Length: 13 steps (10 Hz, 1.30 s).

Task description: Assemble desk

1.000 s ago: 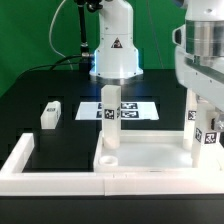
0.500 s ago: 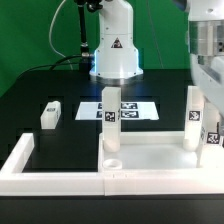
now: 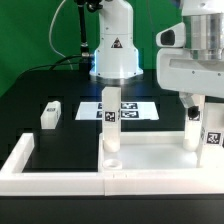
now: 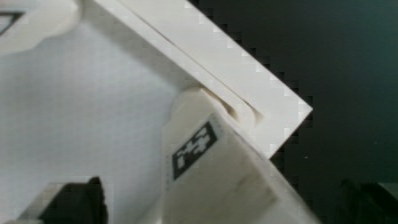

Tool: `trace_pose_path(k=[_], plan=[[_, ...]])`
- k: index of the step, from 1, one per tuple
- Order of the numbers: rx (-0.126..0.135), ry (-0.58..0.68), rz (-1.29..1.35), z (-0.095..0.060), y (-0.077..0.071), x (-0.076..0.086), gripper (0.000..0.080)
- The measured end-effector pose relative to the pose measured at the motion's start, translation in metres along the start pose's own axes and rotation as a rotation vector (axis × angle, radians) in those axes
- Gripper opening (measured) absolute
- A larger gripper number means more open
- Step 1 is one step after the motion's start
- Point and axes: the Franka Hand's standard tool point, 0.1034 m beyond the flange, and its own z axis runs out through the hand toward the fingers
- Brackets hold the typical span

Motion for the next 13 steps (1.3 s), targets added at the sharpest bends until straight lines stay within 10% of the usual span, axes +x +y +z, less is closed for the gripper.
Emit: trace_pose_path(k=[4, 6, 8, 13], plan=[[-0.01, 0.074, -0.575, -0.002, -0.013, 0.0, 0.0649], [-0.008, 0.07, -0.515, -0.001, -0.011, 0.001, 0.0607], [-0.006, 0.07, -0.379, -0.001, -0.009, 0.004, 0.0311], [0.004, 0.037, 0.256, 0.0, 0.003, 0.011, 0.0294]])
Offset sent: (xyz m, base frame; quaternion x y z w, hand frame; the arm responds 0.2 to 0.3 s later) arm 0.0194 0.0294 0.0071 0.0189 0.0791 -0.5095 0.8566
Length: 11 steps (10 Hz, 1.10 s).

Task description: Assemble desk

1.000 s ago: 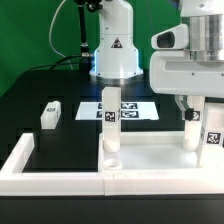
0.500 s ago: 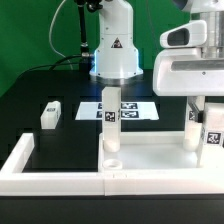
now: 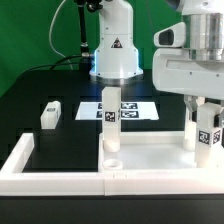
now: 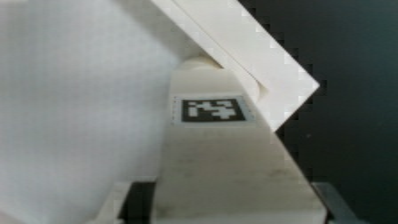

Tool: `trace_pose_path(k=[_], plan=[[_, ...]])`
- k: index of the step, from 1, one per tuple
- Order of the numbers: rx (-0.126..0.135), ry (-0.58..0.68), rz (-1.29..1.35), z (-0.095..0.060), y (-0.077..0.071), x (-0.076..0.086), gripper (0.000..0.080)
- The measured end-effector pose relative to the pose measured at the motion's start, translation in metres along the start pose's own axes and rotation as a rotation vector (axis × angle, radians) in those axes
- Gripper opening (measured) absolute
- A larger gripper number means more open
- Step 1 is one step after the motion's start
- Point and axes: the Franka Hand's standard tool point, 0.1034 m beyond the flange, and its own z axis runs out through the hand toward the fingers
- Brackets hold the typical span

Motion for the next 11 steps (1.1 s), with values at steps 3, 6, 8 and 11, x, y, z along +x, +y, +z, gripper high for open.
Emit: trace_pose_path(k=[3, 6, 8, 11], plan=[[0.029, -0.073, 0.452, 0.0, 0.003, 0.0, 0.0294], [0.03, -0.07, 0.408, 0.001, 0.003, -0.001, 0.0294], [0.042, -0.046, 0.005, -0.003, -0.005, -0.005, 0.0599], [0.034, -0.017, -0.216, -0.002, -0.003, -0.025, 0.0638]])
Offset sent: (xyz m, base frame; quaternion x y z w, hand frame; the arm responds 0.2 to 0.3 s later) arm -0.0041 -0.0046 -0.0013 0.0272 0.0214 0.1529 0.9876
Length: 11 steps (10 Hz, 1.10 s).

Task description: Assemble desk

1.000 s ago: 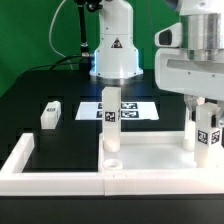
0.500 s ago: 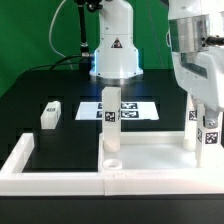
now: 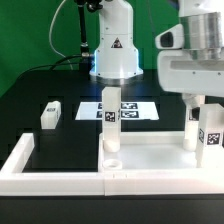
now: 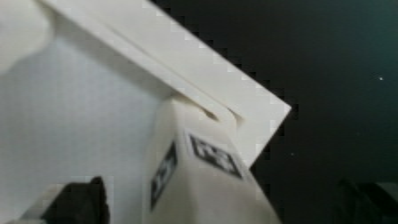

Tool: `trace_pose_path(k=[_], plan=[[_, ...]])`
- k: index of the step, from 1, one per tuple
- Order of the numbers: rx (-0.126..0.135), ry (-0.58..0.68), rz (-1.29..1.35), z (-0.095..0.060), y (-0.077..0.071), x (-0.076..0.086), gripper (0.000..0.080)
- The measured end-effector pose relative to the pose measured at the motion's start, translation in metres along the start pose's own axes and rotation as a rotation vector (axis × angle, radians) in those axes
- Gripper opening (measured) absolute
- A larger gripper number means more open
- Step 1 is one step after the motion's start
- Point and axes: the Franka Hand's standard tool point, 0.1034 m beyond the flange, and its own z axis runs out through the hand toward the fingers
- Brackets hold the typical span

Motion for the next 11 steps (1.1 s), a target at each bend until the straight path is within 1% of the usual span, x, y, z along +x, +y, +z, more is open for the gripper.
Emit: trace_pose_path(k=[2, 3, 4, 5, 6, 7, 8, 9, 10, 11], plan=[[-0.007, 0.007, -0.146, 0.0, 0.001, 0.003, 0.0649], [-0.026, 0.027, -0.4, -0.001, 0.0, 0.007, 0.0649], [-0.033, 0.024, -0.591, 0.0, 0.0, 0.014, 0.0649], [-0.038, 0.014, -0.724, 0.005, -0.002, 0.02, 0.0649], [-0.041, 0.008, -0.727, 0.008, 0.0, 0.018, 0.0649], [-0.04, 0.009, -0.695, 0.008, -0.001, 0.018, 0.0649], [-0.041, 0.009, -0.694, 0.008, 0.0, 0.019, 0.0539], [-0.04, 0.009, -0.676, 0.008, 0.0, 0.019, 0.0539], [-0.039, 0.01, -0.576, 0.008, 0.0, 0.018, 0.0339], [-0.043, 0.011, -0.539, 0.009, 0.002, 0.02, 0.0291]])
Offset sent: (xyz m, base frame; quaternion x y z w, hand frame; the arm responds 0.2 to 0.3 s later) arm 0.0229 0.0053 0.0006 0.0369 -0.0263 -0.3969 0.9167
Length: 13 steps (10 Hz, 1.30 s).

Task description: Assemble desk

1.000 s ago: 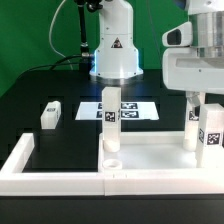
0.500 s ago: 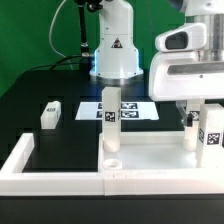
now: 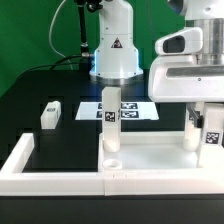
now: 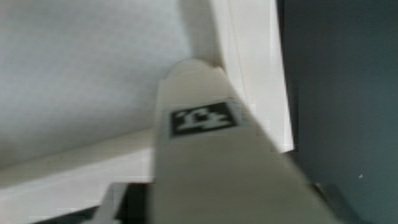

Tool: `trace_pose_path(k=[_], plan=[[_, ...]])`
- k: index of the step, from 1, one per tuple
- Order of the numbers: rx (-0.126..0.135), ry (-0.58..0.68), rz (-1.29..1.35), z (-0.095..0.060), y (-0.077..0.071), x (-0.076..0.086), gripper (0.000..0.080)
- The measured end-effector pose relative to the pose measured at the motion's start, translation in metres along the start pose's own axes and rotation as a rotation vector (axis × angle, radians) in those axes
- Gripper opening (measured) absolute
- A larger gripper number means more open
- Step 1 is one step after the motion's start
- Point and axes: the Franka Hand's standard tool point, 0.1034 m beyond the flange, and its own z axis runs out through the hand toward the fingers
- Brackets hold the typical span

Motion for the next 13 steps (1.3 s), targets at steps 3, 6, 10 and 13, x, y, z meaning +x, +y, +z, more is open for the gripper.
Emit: trace_pose_path(k=[3, 6, 10, 13], plan=[[-0.007, -0.004, 0.301, 0.0, 0.003, 0.001, 0.0291], [0.02, -0.047, 0.827, 0.0, 0.009, 0.001, 0.0291], [0.04, -0.094, 1.095, 0.0, 0.011, -0.001, 0.0292], [0.035, -0.101, 1.278, 0.0, 0.011, -0.001, 0.0292]])
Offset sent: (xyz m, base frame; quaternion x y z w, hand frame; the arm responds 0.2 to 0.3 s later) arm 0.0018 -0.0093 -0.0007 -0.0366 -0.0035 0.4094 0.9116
